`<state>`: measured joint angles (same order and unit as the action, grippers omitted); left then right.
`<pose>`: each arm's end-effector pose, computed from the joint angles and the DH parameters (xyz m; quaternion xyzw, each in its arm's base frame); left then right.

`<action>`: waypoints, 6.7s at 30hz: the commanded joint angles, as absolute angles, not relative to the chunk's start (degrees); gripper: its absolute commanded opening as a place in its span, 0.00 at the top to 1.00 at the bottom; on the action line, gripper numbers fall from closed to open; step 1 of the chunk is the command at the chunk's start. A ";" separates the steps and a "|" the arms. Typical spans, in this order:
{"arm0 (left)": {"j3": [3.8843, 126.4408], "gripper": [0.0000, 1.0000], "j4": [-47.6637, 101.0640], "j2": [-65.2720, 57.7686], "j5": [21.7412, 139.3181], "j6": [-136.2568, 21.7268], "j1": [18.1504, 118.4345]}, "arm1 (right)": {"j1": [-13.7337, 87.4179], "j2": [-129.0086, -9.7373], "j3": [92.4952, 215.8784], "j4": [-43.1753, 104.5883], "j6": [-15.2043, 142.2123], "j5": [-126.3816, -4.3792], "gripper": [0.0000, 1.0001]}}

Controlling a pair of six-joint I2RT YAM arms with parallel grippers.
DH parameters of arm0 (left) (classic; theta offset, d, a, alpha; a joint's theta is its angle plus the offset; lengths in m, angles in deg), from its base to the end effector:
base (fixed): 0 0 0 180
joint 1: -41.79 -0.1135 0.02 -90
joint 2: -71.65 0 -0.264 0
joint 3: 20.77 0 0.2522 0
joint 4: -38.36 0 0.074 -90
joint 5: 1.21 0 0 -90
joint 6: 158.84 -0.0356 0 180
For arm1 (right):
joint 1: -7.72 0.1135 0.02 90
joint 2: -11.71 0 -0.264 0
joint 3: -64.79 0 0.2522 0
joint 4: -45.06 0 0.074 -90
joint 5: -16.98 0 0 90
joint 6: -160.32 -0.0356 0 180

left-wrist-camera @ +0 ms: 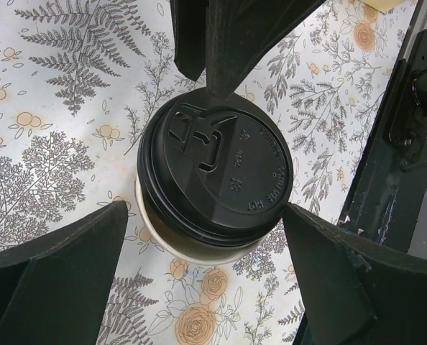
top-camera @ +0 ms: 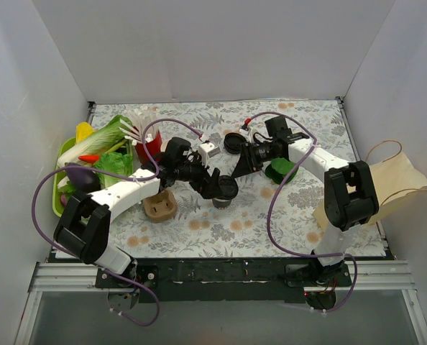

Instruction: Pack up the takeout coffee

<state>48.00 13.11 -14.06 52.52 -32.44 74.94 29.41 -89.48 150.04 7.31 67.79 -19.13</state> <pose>0.2544 -0.1913 0.2343 0.1014 0.8720 -0.4534 0.1540 0.3332 0.1635 0.2267 -0.2802 0.8118 0.4793 0.1813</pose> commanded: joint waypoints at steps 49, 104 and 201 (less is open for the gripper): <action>43.00 0.09 15.28 -7.36 52.40 -28.59 74.40 | 34.61 -87.17 154.40 3.26 73.57 -24.77 0.51; 42.92 0.02 12.21 -5.17 55.67 -21.03 69.75 | 34.70 -84.18 152.73 1.33 75.59 -23.36 0.56; 23.67 0.07 41.12 -20.81 53.19 6.74 61.30 | 32.41 -106.07 148.69 11.18 66.54 -3.41 0.28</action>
<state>25.00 48.02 -17.69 39.75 10.77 61.72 31.62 -104.17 149.99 12.23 67.47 -0.64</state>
